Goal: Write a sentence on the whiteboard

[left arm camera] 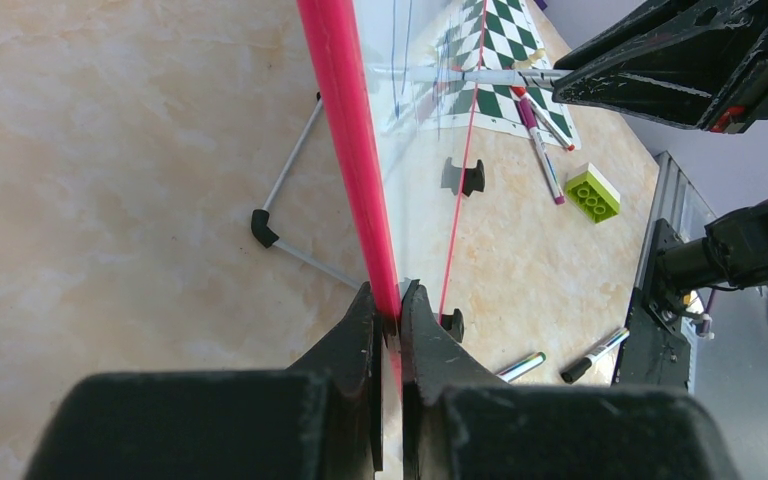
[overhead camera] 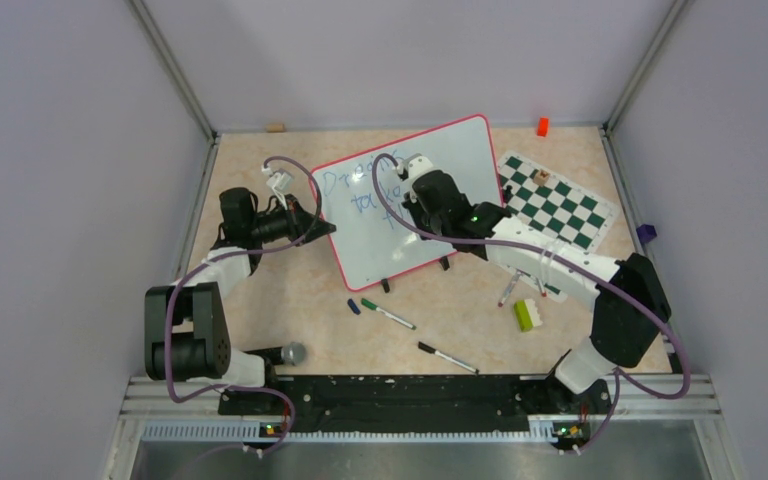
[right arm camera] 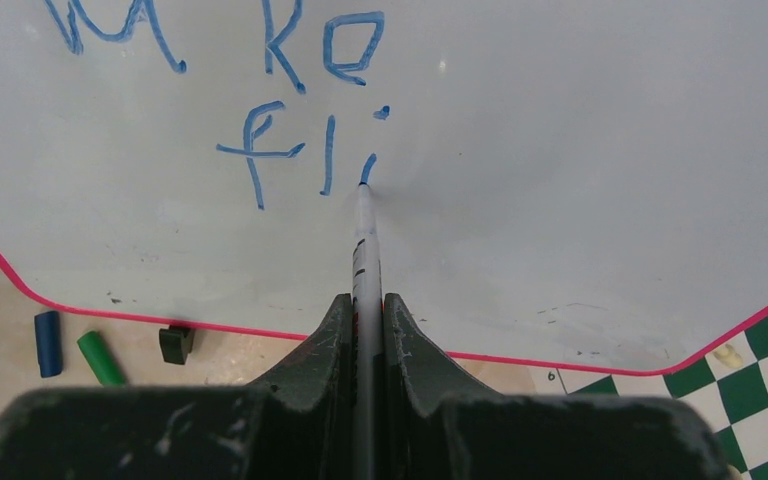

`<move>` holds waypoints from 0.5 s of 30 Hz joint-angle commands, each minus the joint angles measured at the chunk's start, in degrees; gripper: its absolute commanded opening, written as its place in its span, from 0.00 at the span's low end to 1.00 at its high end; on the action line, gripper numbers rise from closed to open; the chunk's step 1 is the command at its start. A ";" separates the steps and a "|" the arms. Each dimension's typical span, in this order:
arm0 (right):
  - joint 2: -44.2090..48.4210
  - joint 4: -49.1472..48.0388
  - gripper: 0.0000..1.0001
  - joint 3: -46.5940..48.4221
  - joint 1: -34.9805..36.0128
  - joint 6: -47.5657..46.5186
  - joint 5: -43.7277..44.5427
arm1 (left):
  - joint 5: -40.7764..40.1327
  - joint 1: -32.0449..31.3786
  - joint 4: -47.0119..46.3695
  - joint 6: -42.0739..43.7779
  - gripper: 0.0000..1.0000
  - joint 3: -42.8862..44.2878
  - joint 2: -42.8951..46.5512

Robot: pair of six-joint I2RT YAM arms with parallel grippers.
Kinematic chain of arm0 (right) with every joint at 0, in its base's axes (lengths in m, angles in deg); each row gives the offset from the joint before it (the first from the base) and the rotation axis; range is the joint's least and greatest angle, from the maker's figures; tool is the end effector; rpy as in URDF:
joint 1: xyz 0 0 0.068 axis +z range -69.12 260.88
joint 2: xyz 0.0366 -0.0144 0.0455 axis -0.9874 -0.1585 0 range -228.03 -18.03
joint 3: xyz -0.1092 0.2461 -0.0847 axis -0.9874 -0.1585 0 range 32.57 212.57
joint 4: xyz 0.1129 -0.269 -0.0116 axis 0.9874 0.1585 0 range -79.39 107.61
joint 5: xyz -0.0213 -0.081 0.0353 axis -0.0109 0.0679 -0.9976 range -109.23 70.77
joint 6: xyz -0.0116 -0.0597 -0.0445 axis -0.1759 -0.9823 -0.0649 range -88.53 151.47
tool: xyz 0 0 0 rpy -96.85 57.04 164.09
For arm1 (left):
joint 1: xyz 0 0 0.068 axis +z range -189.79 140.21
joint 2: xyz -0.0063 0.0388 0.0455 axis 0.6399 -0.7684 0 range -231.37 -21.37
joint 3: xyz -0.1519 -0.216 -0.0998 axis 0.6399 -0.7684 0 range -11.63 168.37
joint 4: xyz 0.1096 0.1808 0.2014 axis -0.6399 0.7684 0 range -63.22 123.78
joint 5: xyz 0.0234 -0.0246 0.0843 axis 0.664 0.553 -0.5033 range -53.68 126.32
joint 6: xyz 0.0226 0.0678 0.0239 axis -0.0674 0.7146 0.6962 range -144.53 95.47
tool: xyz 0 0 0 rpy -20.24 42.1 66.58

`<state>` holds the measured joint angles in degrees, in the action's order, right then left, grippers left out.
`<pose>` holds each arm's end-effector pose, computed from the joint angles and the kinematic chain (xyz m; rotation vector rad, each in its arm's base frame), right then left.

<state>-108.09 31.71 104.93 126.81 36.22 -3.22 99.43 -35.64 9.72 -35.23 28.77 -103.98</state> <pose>0.2964 0.2810 0.2754 -0.6401 2.1287 0.1727 0.3267 -0.0332 0.1995 0.4623 1.8694 -1.1649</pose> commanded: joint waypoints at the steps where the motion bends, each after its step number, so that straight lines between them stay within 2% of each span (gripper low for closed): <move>1: 0.93 0.32 0.00 -0.11 -0.74 0.71 -0.36 | -2.61 -1.33 1.13 8.68 0.00 -0.67 0.34; 15: 7.02 2.84 0.00 1.79 -0.75 0.30 -0.05 | -2.65 -1.35 1.45 8.68 0.00 -0.09 -0.09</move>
<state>-105.57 35.51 104.95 126.81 36.20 -3.92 99.70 -35.78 9.78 -35.10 28.77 -103.74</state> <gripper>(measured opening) 0.093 0.049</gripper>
